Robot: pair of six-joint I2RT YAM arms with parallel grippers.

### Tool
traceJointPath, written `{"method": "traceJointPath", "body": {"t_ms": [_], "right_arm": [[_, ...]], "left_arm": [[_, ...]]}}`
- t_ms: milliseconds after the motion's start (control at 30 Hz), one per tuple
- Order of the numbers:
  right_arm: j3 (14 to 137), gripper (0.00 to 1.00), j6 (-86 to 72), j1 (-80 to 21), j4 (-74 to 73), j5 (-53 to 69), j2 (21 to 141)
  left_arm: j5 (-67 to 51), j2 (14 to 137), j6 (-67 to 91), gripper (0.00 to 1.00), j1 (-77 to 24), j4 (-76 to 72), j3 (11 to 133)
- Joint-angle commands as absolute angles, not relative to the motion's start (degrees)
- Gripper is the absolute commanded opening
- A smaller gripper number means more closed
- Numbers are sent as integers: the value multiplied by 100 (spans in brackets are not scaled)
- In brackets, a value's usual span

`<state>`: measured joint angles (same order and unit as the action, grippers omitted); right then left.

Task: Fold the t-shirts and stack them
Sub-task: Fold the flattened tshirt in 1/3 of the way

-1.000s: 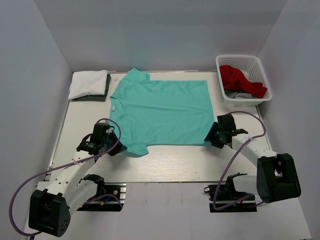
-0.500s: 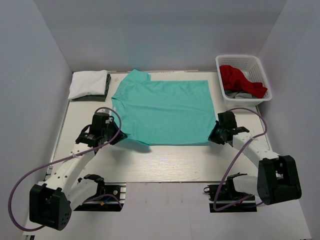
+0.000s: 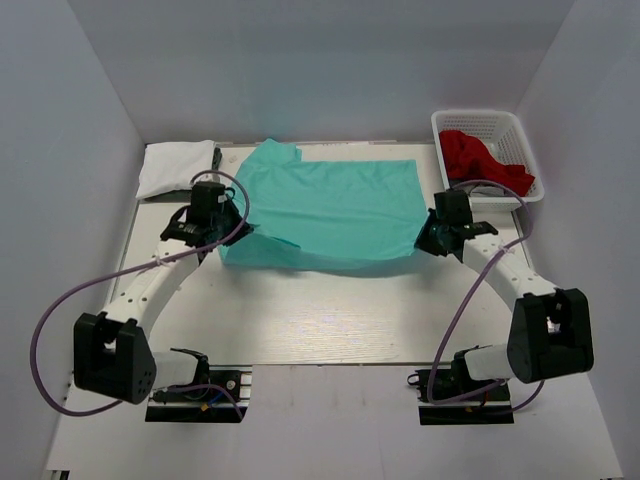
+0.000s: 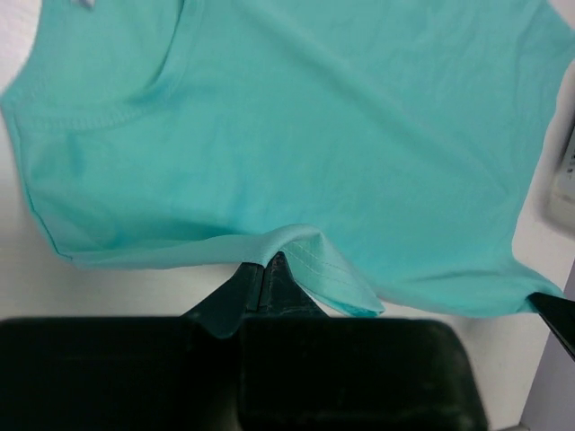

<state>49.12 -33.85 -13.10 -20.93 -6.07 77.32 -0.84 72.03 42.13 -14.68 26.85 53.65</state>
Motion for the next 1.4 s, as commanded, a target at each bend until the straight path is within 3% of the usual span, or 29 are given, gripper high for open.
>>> {"method": "traceJointPath", "body": {"t_ms": [0, 533, 567, 633, 667, 700, 733, 767, 800, 833, 900, 1133, 1367], "right_arm": [[5431, 0, -3217, -1292, -2250, -730, 7980], [7636, 8, -3217, -1169, -2847, -1485, 10098], [7820, 18, -3295, -1160, -2865, -1668, 10273], [8032, 52, -3375, -1047, -2804, -1785, 10501], [8259, 65, -3314, -1046, -2795, -1749, 10660], [8436, 90, -3235, -1011, -2682, -1688, 10713], [8507, 90, -3165, -993, -2672, -1540, 10853], [8682, 90, -3042, -1011, -2663, -1451, 10854], [8762, 90, -3006, -1002, -2680, -1189, 10863], [8754, 90, -2971, -1028, -2637, -1117, 10741], [8431, 90, -2804, -1046, -2549, -785, 10592], [7078, 90, -2408, -1099, -1934, -159, 9730], [7048, 90, -2399, -1099, -1389, 121, 10115]], "left_arm": [[237, 7452, 3894, 0, -1441, 2443, 5870], [1150, 10115, 3612, 0, -1389, 2698, 8294], [1212, 10290, 3612, 0, -1389, 2768, 8453], [1362, 10905, 3612, 0, -1284, 3187, 9136], [1510, 11125, 3612, 12, -1283, 3356, 9402], [1512, 11562, 3612, 27, -1231, 3514, 9926], [1573, 11766, 3691, 39, -1161, 3890, 10219], [1521, 11943, 3770, 59, -1160, 4137, 10517], [1521, 12075, 3770, 72, -1108, 4305, 10929], [1521, 12137, 3771, 78, -1107, 4385, 11003], [1468, 12007, 3771, 100, -1107, 4220, 10786], [872, 11128, 3665, 100, -1055, 3666, 9635], [466, 10863, 3665, 100, -1178, 2979, 8140]]}}
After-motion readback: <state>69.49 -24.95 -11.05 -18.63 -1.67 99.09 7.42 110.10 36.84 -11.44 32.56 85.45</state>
